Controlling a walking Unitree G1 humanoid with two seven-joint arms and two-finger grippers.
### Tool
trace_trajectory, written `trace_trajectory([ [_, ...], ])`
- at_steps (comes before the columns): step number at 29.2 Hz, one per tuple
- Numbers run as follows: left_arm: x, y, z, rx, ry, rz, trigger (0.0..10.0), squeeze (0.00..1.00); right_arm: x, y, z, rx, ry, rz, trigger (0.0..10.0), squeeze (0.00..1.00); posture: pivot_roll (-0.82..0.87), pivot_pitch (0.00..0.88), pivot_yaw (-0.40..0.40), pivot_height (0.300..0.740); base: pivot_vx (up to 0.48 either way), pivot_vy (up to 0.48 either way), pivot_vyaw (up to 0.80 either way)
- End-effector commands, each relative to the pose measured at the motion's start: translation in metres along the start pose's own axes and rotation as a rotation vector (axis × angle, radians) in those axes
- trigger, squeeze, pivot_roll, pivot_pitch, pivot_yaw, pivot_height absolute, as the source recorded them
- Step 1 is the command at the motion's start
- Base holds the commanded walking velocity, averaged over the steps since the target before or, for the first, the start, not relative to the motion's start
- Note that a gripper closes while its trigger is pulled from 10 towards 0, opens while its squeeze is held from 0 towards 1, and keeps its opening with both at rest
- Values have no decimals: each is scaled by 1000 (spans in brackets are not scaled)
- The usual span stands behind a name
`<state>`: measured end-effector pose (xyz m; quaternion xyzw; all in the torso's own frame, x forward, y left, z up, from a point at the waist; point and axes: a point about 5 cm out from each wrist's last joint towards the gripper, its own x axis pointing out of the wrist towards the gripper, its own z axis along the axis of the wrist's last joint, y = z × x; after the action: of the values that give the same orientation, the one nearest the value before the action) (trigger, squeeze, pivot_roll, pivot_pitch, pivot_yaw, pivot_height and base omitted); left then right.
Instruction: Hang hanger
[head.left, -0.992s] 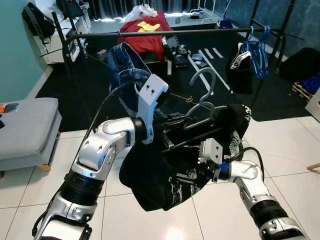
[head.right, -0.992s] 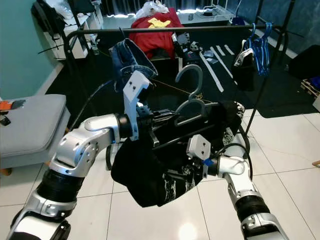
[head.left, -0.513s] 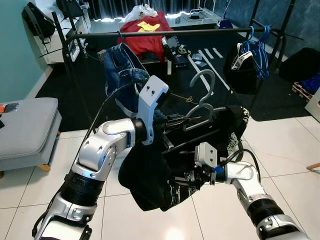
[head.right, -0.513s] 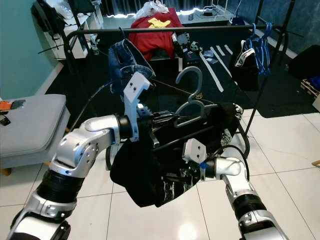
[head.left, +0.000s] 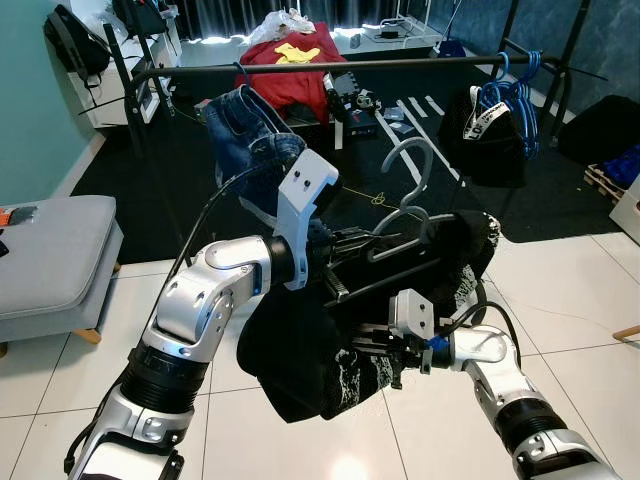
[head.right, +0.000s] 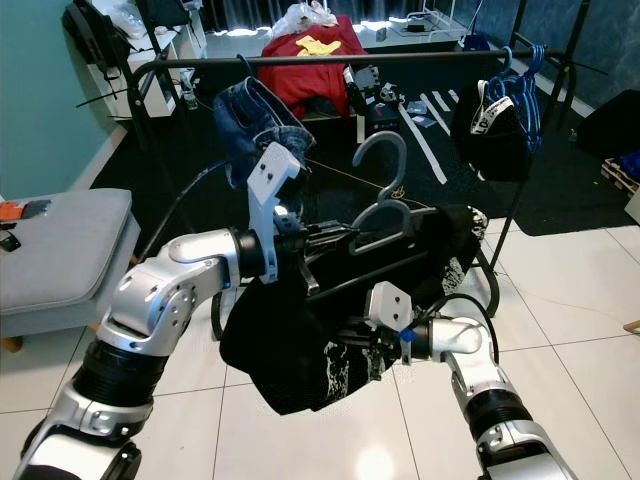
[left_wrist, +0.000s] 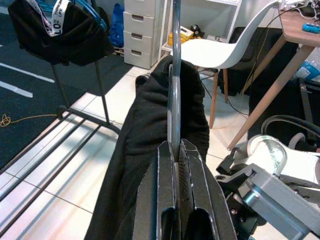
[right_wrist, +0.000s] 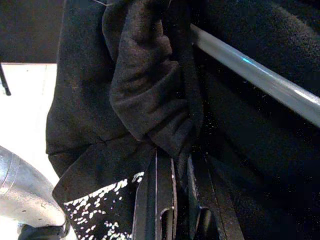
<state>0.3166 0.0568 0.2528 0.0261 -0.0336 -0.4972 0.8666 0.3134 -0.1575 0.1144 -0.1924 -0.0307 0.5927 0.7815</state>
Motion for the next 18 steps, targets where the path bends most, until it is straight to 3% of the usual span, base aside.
trace_trajectory([
  [1, -1, -2, 5, 24, -11, -11, 0, 0, 3, -1, 5, -23, -29, -5, 0, 0, 81, 67, 52, 740, 0, 0, 0],
  [6, -2, 0, -2, 61, 33, 4, 0, 0, 6, -4, 14, -56, -74, -14, 0, 0, 78, 74, 53, 740, 0, 0, 0],
  [8, 0, 0, -16, 78, 83, 29, 0, 0, 19, -4, 35, -102, -169, -3, 0, 0, 69, 79, 61, 740, 0, 0, 0],
  [9, 0, 0, -16, 78, 83, 29, 0, 0, 19, -4, 35, -102, -169, -3, 0, 0, 69, 79, 61, 740, 0, 0, 0],
  [10, 2, 2, -26, 81, 108, 61, 0, 0, 30, 2, 46, -118, -224, 35, 0, 0, 63, 81, 66, 740, 0, 0, 0],
  [13, 4, 6, -34, 86, 125, 115, 0, 0, 42, 11, 54, -123, -264, 88, 0, 0, 61, 82, 65, 740, 0, 0, 0],
  [15, 6, 18, -41, 100, 134, 227, 0, 0, 55, 28, 58, -110, -296, 167, 0, 0, 59, 81, 64, 740, 0, 0, 0],
  [18, 6, 26, -40, 108, 126, 296, 0, 0, 57, 33, 56, -98, -297, 184, 0, 0, 59, 82, 61, 740, 0, 0, 0],
])
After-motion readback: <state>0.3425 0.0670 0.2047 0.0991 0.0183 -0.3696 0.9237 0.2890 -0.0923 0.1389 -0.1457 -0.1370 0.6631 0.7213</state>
